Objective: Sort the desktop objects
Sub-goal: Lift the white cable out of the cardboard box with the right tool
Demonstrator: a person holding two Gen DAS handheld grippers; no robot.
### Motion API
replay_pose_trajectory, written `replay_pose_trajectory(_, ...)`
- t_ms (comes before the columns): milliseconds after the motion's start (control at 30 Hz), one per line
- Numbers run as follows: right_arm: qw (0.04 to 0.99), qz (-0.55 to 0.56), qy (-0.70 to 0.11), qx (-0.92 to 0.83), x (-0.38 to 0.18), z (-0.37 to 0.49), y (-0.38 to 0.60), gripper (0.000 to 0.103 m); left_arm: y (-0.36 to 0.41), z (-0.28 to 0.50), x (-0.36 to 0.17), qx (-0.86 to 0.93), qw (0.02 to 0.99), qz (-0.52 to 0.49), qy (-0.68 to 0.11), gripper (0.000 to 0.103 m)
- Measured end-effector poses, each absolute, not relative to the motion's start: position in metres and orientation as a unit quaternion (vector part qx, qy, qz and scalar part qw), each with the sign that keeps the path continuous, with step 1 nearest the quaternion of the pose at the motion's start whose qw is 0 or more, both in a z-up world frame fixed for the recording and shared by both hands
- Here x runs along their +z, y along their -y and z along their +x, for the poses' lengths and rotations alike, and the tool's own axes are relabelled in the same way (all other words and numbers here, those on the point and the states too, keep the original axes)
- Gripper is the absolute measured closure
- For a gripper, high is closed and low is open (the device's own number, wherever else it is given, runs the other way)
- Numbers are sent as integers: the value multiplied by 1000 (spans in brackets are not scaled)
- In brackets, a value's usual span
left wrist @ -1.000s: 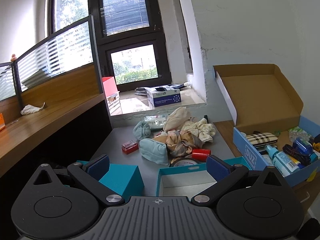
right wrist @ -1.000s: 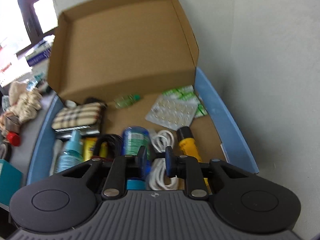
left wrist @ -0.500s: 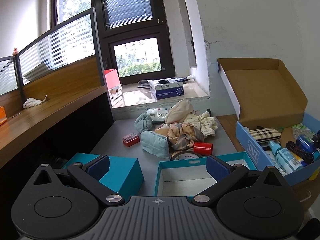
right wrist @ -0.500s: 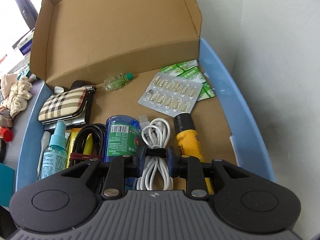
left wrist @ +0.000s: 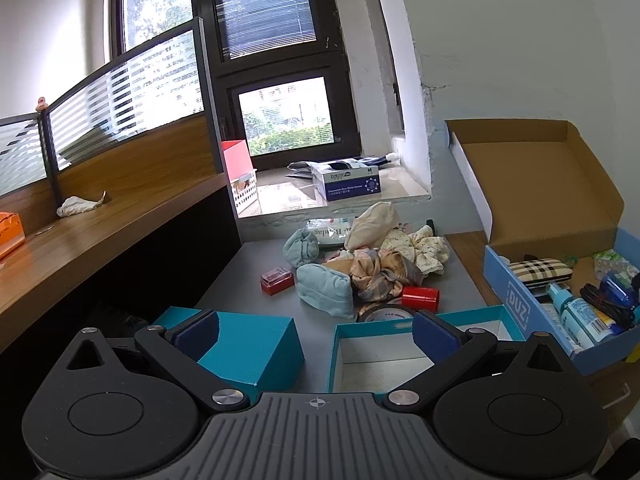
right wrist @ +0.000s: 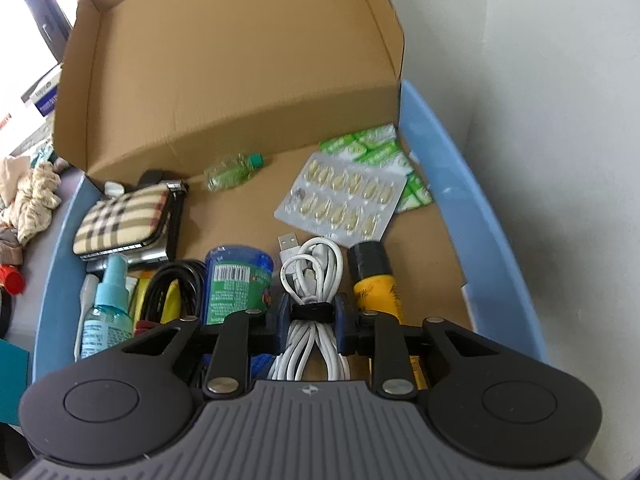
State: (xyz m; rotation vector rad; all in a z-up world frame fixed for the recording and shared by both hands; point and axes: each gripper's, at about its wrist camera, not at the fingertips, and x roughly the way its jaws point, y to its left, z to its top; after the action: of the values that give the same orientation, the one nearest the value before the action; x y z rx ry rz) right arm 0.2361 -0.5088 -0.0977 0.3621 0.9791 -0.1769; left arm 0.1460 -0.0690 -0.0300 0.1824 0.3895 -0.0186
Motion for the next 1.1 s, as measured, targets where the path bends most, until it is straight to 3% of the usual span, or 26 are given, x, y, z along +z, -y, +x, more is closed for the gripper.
replay_pose_trajectory(433,904,20,-427,-28,-30,231,446,77,62,146,-28,-10,977,76,-199,0)
replay_pose_trajectory(1100,884,-134,-390,222,28,235,264,77,22,139,-16,42,979,59,-189,0)
